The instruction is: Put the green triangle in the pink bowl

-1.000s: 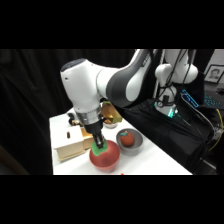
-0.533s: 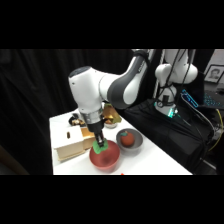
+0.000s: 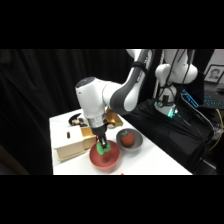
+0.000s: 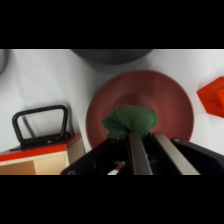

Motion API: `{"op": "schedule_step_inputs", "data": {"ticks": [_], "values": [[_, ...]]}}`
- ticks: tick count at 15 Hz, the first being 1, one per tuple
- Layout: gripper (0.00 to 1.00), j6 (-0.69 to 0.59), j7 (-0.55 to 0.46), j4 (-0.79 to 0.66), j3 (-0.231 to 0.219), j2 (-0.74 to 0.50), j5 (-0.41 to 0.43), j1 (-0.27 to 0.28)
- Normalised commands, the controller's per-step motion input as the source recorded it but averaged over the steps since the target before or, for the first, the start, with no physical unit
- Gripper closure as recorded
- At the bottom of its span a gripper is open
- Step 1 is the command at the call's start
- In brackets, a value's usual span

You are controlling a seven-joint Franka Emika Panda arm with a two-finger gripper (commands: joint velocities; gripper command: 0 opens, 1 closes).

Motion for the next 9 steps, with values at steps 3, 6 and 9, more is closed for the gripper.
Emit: {"op": "schedule_step_inputs", "data": {"ticks": [3, 6, 9], "values": [[0.60, 0.21, -0.19, 0.01, 0.025, 0.09, 0.141, -0.041], [0.36, 0.19, -0.20, 0.06, 0.023, 0.09, 0.133, -0.045], [0.12, 0.13, -0.18, 0.08, 0.020, 0.06, 0.129, -0.043]]}}
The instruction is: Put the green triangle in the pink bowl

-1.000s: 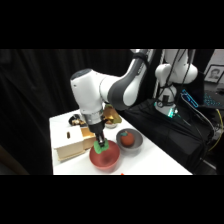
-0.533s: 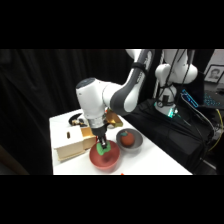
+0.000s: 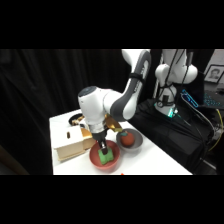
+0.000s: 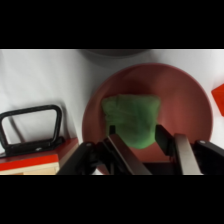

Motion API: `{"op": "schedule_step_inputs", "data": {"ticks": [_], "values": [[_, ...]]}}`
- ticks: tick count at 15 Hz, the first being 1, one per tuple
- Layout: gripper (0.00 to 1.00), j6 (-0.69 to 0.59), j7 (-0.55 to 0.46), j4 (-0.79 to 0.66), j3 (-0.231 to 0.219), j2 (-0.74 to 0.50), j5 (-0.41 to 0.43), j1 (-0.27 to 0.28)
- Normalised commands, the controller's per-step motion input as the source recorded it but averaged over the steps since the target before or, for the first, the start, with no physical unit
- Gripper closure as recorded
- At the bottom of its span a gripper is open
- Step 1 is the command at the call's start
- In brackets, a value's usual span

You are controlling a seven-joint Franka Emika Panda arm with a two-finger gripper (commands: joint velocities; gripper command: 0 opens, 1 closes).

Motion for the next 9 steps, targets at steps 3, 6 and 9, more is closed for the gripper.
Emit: {"op": "schedule_step_inputs", "data": {"ticks": [3, 6, 9], "values": [[0.00, 0.07, -0.17, 0.02, 0.027, -0.04, 0.134, -0.037], [0.00, -0.04, -0.15, -0.07, 0.032, -0.20, 0.144, -0.030], [0.00, -0.18, -0.14, -0.17, 0.042, -0.37, 0.163, -0.036]]}}
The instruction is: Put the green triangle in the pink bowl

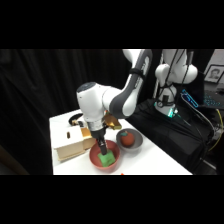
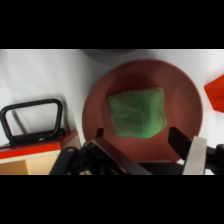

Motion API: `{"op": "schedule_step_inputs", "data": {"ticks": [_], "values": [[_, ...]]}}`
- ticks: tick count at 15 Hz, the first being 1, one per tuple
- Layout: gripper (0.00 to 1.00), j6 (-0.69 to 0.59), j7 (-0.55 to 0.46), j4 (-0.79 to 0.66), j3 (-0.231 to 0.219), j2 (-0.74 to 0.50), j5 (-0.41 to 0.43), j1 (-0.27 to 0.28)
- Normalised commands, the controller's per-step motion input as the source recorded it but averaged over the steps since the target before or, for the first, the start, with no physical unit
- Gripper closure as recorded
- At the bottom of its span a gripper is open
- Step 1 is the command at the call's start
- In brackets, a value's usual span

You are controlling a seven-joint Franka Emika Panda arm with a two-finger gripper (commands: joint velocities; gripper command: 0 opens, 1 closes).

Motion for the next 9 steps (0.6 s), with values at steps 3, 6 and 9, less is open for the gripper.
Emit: {"op": "schedule_step_inputs", "data": {"ticks": [3, 6, 9], "values": [[0.00, -0.24, -0.18, -0.21, 0.064, -0.45, 0.193, -0.060], [0.00, -0.22, -0.15, -0.21, 0.046, -0.42, 0.167, -0.056], [0.00, -0.20, -0.17, -0.21, 0.056, -0.38, 0.178, -0.057]]}}
